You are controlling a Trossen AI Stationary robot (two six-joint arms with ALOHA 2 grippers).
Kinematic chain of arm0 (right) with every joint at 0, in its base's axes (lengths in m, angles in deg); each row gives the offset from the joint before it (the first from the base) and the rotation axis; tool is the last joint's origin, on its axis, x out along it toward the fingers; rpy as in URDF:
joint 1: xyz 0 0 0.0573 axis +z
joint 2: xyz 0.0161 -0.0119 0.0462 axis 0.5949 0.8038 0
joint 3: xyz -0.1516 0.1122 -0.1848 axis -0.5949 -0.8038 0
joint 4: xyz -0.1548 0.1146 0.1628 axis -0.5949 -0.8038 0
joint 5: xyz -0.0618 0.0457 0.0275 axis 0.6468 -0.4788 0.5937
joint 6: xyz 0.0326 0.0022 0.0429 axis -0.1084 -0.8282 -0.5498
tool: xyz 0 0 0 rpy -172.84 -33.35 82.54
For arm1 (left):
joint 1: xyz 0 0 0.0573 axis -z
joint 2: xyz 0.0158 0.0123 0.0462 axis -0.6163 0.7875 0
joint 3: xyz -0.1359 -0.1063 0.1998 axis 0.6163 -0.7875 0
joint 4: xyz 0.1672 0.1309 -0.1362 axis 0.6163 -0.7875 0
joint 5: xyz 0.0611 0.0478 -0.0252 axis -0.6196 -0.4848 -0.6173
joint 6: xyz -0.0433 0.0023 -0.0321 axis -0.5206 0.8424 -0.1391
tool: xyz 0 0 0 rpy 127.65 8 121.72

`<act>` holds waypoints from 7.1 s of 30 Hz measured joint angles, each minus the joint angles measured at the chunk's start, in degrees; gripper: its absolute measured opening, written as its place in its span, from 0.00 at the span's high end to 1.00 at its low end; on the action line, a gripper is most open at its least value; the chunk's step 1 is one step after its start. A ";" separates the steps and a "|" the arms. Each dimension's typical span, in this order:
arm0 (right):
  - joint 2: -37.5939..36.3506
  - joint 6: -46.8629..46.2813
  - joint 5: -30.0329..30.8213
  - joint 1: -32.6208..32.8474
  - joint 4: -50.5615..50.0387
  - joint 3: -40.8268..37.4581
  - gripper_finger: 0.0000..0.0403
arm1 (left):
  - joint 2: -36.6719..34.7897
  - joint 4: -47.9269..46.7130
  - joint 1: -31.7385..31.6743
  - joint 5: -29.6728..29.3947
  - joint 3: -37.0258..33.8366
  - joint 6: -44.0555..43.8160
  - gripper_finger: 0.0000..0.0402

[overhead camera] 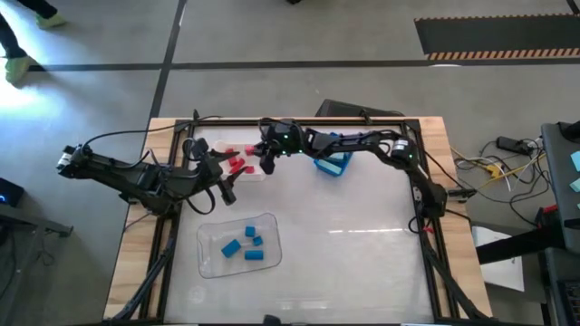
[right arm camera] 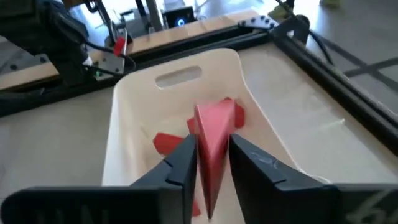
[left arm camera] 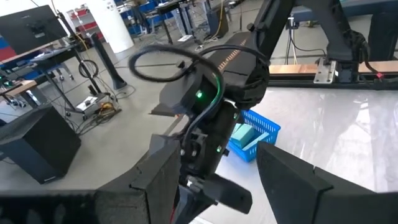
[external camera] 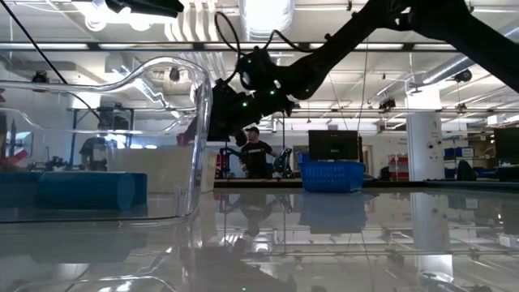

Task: Sort & place blocks by color
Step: Put the red block into the white bin, then return to Home Position

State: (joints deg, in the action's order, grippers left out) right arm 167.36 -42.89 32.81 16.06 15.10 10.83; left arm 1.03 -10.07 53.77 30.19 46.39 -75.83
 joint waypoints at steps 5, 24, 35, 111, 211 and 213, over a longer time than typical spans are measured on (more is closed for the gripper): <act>0.95 0.00 -1.52 0.04 -1.95 2.44 0.71 | 0.00 -0.06 0.00 0.02 0.00 -0.04 0.51; -20.30 11.49 -4.95 5.69 -5.05 -16.94 0.65 | -3.56 -7.89 0.07 15.43 -7.96 -1.67 0.53; -44.37 14.43 -4.82 6.58 8.28 -48.16 0.72 | -16.78 7.28 -2.05 24.37 -24.40 5.20 0.74; -118.02 -1.59 -5.41 -0.07 -2.25 -91.83 0.91 | -46.84 15.03 -3.63 30.86 -47.12 -8.96 0.98; -117.88 -1.53 -5.41 -0.07 -2.44 -91.87 0.91 | -46.86 15.10 -3.61 30.84 -47.12 -8.93 0.98; -117.88 -1.53 -5.41 -0.07 -2.44 -91.87 0.91 | -46.86 15.08 -3.62 30.84 -47.12 -8.94 0.98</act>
